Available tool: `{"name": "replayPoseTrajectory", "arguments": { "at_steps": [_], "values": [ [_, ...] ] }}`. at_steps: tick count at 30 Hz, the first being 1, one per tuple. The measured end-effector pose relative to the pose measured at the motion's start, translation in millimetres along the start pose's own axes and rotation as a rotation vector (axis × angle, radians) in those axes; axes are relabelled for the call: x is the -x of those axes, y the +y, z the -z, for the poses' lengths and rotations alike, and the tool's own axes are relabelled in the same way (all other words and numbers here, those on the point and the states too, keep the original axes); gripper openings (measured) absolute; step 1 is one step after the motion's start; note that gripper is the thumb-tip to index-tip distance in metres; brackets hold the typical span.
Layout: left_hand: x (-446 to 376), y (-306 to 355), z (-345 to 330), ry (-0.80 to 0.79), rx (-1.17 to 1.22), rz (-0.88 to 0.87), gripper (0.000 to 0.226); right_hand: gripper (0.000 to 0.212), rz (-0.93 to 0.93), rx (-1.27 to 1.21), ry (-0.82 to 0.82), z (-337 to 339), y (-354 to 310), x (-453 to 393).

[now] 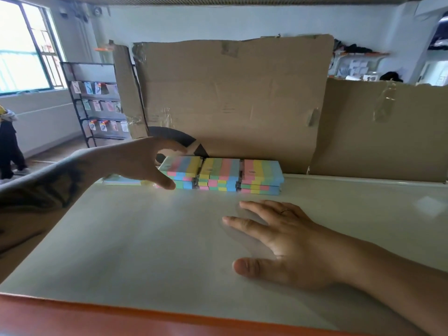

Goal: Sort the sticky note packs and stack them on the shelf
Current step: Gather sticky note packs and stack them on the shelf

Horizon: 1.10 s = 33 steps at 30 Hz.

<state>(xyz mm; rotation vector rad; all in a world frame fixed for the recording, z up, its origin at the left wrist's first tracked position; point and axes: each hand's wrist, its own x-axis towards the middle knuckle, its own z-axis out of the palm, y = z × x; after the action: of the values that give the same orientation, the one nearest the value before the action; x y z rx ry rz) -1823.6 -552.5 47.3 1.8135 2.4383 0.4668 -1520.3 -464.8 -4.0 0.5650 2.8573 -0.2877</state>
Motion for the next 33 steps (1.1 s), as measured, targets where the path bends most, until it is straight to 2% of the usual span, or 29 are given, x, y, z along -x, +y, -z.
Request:
{"name": "replayPoseTrajectory", "arguments": {
  "at_steps": [7, 11, 15, 20, 25, 28, 33],
  "values": [
    [0.0, 7.3, -22.1, 0.126, -0.059, -0.209, 0.068, 0.083, -0.019, 0.002, 0.058, -7.0, 3.2, -3.5],
    [18.6, 52.2, -21.1, 0.154, -0.121, -0.223, 0.066, 0.087, 0.006, -0.063, 0.13, -7.9, 13.1, 0.9],
    [39.9, 118.2, -34.1, 0.175, -0.127, -0.229, 0.067, 0.085, -0.059, -0.096, 0.148, -2.9, 42.2, 33.6],
    [52.1, 219.9, -68.4, 0.114, -0.093, -0.262, 0.08, 0.088, -0.115, -0.005, 0.243, -0.4, 118.2, 119.4],
    [33.0, 341.0, -111.1, 0.061, -0.084, -0.324, 0.066, 0.086, -0.215, 0.044, 0.321, -0.3, 208.5, 226.5],
    [16.4, 410.5, -136.2, 0.006, -0.042, -0.359, 0.06, 0.078, -0.281, 0.058, 0.341, 0.9, 257.6, 283.1],
    [-14.5, 504.6, -173.0, -0.034, 0.035, -0.373, 0.057, 0.09, -0.368, 0.046, 0.335, -0.5, 324.2, 357.4]
  ]
}}
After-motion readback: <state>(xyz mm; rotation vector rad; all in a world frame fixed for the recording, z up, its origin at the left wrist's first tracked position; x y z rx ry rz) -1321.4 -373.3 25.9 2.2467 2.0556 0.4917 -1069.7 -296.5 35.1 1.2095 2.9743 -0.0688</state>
